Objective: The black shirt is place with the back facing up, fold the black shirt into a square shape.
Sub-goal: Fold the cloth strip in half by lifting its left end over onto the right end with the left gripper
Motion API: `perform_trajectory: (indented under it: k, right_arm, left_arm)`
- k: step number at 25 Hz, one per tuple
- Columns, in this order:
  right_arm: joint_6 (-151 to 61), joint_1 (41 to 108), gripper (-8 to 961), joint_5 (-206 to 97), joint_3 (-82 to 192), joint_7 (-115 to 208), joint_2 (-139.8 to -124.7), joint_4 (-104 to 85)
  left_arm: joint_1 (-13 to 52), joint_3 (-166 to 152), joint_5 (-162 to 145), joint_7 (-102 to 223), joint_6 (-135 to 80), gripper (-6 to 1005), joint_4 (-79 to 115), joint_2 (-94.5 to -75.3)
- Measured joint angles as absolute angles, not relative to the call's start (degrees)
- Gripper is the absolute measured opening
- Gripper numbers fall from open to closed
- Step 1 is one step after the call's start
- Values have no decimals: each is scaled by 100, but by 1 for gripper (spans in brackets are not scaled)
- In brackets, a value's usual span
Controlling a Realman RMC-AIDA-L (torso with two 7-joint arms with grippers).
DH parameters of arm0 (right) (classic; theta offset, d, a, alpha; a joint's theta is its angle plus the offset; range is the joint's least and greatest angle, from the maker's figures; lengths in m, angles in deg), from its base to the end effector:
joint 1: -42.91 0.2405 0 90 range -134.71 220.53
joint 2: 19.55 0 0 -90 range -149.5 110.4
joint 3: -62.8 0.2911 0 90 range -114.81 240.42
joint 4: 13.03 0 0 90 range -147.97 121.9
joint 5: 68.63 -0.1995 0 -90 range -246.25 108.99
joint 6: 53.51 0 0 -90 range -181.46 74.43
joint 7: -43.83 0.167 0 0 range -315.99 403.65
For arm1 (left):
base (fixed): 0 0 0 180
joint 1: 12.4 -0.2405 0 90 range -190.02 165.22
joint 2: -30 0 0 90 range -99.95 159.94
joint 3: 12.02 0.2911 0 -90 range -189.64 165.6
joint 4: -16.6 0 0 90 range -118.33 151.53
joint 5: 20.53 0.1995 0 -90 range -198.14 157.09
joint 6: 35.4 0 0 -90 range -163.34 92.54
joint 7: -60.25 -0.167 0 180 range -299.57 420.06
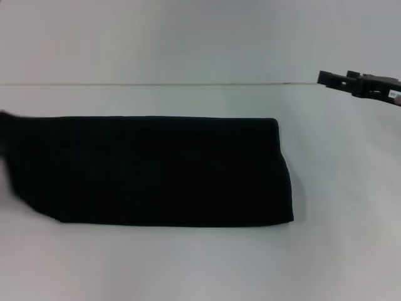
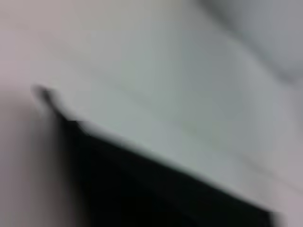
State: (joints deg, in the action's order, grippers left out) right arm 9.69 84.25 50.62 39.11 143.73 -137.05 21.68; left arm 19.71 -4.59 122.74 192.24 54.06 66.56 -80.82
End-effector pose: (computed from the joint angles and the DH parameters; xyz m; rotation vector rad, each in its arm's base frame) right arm 0.2802 0.4568 0.0147 -2.1259 1.0719 0.7071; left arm -0.3731 0.3614 0.1054 -1.8567 -1.7313 -0.5956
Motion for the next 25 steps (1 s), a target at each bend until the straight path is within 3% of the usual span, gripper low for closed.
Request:
perform_trajectory:
  k: [4,7,10,15,23,25]
  right_arm:
    - [980,8289,913,5062,3943,14293,-13632,2185]
    - [1042,8180,913,5060,3950,14259,-13557,2215]
    - [1096,8069,913,5059,3949,14234,-13470,2226]
    - [1169,7941,912,5056,3950,14226,-13339,2231]
    - [1210,7843,912,5055,3923,14219,-13255,2220]
    - [1211,7836,912,5067,3910,14218,-13255,2204]
  left_arm:
    - [2642,11,11573,19278,5997,27,6396,-8156]
    - [3200,388,11213,19277,5967,27,5918,-8370]
    - [3689,571,11038,19051,5617,27,5315,-8713]
    - [3953,653,10917,18327,4760,28,4391,-9379]
    - [3772,616,10039,16358,3950,31,2305,-9455]
    - [3844,628,9994,16108,3976,91,2099,-9455]
